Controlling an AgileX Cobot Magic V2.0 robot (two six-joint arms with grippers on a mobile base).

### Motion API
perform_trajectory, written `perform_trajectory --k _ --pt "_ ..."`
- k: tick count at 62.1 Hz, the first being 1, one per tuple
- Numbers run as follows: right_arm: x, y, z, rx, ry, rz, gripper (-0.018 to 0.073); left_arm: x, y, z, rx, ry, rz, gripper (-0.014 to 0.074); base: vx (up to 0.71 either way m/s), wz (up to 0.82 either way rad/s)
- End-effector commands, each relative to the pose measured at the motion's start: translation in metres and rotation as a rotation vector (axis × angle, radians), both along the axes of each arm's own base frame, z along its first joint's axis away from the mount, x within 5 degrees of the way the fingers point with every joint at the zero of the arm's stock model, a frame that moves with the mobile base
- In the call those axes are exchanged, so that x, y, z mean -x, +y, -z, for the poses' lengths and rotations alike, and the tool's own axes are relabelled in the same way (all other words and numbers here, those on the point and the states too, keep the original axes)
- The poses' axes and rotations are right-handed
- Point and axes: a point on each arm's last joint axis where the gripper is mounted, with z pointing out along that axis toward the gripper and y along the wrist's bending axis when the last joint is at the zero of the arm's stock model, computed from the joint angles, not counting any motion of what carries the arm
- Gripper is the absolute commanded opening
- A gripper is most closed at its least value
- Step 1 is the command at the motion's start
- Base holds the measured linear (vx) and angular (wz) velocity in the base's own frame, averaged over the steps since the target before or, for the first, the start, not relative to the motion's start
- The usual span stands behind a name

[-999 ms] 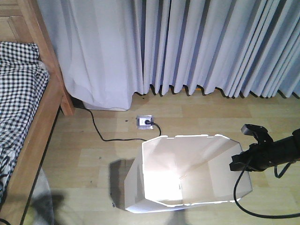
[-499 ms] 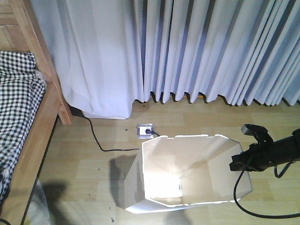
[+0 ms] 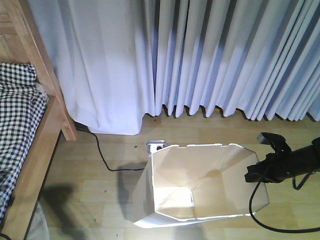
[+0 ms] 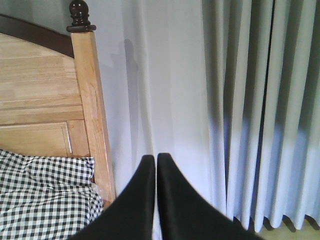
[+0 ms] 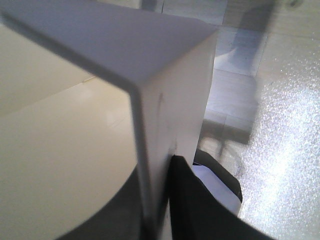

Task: Move trash bin to bedside with robot
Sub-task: 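Approach the bed's foot end with the bin held in the right gripper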

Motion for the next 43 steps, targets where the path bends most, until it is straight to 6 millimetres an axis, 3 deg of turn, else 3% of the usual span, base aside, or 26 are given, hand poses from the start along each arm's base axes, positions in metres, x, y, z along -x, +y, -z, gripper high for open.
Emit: perform_trajectory --k 1,43 --pt "-0.0101 0.0122 -0.0341 -0.212 -0.074 -0.002 -0.0004 0.0001 -0.0005 -0.0031 0.023 -0.068 0.009 -0.0006 0.10 0.01" --pt "-0.0101 0.0122 -0.0341 -0.212 -0.074 -0.002 -0.0004 0.0001 -0.0005 -0.0031 0.023 -0.068 0.009 -0.0006 0.10 0.02"
